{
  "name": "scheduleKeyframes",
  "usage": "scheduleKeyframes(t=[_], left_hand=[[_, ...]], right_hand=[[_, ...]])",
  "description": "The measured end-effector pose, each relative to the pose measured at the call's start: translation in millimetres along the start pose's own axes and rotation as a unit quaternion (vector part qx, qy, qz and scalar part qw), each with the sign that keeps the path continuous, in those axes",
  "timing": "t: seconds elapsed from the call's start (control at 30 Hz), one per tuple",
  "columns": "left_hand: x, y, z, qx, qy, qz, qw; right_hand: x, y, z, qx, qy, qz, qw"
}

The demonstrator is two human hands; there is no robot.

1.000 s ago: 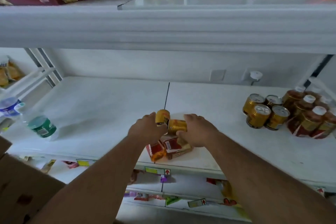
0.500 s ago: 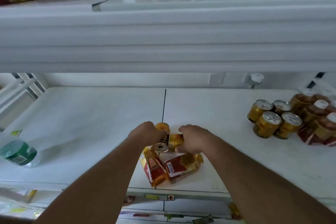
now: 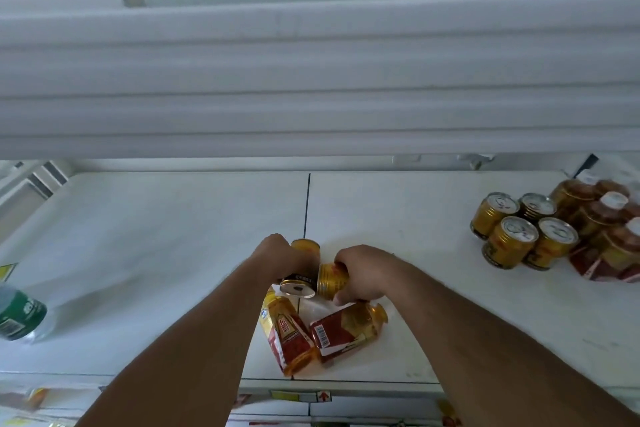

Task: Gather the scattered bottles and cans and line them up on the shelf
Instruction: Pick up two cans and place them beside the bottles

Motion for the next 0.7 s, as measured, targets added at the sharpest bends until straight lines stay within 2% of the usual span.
scheduleKeyframes(t=[0.1, 0.2, 0.4, 0.57, 0.7], left_hand=[[-8, 6, 1, 0.01, -0.033, -0.077, 0.996], [-21, 8, -4, 0.052, -0.051, -0.154, 0.985], [-32, -9, -29, 0.123, -0.068, -0.253, 0.957], [-31, -26, -61, 0.167, -0.082, -0.271, 0.944], [-27, -38, -93, 0.187, -0.097, -0.283, 0.936]], right_hand=[[-9, -4, -6, -0.017, -0.029, 0.017, 0.999], [-27, -12, -17, -0.009, -0.076, 0.13, 0.989], [-49, -27, -45, -0.014, -0.165, 0.369, 0.915], [-50, -30, -78, -0.04, -0.195, 0.434, 0.879], [-49, -40, -104, -0.049, -0.219, 0.446, 0.867]])
Point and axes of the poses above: each hand's wrist, its own z-axis towards the middle knuckle, its own x-axis out of the palm, y = z × x, the point moved 3 cm from there along z, towards the middle knuckle, and after that the axes turned 12 degrees about z, right-handed, at the moved point
